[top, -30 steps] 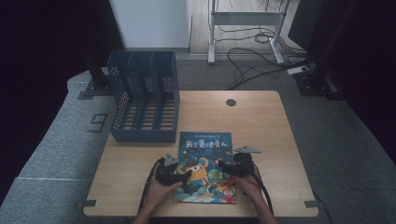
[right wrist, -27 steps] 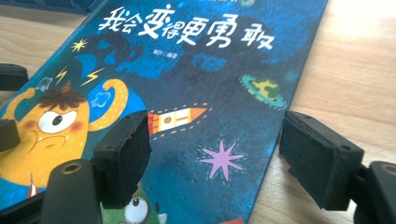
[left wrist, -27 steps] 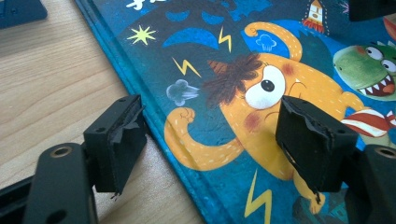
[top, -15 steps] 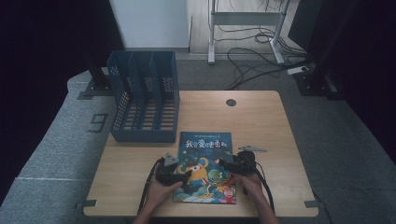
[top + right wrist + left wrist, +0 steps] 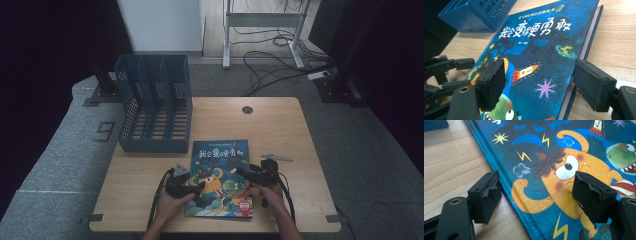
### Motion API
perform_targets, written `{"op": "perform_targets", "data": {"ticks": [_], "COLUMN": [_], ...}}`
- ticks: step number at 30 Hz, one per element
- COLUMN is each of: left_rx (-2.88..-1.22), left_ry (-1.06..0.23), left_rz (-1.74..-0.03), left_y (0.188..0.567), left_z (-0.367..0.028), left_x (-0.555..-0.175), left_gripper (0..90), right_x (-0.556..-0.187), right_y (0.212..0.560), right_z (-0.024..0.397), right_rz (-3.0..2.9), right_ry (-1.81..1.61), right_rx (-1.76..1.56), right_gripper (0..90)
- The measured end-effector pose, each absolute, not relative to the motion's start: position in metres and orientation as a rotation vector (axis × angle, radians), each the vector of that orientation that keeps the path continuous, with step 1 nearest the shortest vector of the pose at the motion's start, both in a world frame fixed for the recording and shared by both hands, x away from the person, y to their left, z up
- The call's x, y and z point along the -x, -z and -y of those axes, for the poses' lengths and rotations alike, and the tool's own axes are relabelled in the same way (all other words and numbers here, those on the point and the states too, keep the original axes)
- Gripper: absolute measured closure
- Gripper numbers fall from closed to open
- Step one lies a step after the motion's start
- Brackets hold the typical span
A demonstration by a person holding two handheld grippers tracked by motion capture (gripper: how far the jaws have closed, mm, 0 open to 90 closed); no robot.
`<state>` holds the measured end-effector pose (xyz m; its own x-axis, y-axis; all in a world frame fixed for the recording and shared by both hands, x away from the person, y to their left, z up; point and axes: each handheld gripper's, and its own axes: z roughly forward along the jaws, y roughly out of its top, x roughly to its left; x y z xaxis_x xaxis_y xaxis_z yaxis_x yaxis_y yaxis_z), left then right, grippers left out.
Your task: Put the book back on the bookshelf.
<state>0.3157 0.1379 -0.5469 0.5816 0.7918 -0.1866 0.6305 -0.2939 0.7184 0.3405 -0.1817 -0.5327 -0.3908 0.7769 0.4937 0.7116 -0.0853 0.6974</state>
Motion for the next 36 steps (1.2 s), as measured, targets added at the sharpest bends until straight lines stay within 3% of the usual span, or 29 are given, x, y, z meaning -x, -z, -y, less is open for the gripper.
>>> {"op": "perform_targets", "data": {"ticks": [36], "left_rx": [-2.004], "left_ry": [-0.238], "left_rz": [-1.142], "left_y": [0.547], "left_z": [-0.142], "left_x": [-0.317], "left_gripper": [21.5], "right_x": [-0.341], "right_y": [0.533], "right_z": [0.195], "right_rz": [-2.001], "right_ry": [-1.734], "right_rx": [-1.869], "right_gripper": [27.7]}}
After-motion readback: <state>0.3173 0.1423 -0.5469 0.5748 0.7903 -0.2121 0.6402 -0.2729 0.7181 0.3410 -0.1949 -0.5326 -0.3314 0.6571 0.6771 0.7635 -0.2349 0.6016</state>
